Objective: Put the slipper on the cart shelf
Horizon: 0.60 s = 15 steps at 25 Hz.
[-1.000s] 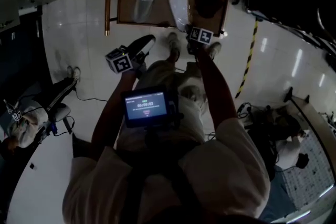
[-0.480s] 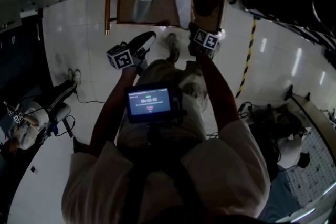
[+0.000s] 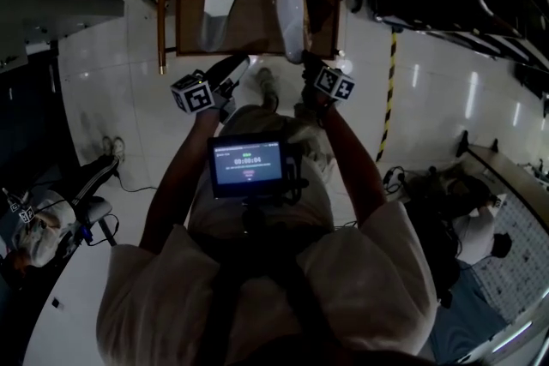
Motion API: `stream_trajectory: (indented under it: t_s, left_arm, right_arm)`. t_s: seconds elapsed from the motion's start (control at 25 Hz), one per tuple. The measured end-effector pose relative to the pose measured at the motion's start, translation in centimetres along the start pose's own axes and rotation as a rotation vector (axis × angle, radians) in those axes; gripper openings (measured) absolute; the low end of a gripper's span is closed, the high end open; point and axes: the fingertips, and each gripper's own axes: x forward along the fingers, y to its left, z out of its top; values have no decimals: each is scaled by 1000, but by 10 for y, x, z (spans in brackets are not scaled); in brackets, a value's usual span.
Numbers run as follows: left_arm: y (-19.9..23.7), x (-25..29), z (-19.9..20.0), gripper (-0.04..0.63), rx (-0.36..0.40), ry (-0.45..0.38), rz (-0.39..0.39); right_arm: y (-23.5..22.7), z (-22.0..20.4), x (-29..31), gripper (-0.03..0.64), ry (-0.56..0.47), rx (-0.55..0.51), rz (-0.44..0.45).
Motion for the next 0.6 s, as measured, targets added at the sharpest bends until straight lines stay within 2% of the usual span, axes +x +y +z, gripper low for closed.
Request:
stream_trajectory:
  t_s: [0.28,0.48,0.6]
  left_arm:
    - [-25,33,4,49,60,34,-36]
    - [-62,85,-14,49,86,85,-72]
    - [-66,94,-9,49,97,109,-98]
  right_arm:
    - [29,47,-69,51,-88,-10,57]
    - [23,90,-144,51,-180,28,97]
    - [36,100,-161,51,-213,44,112]
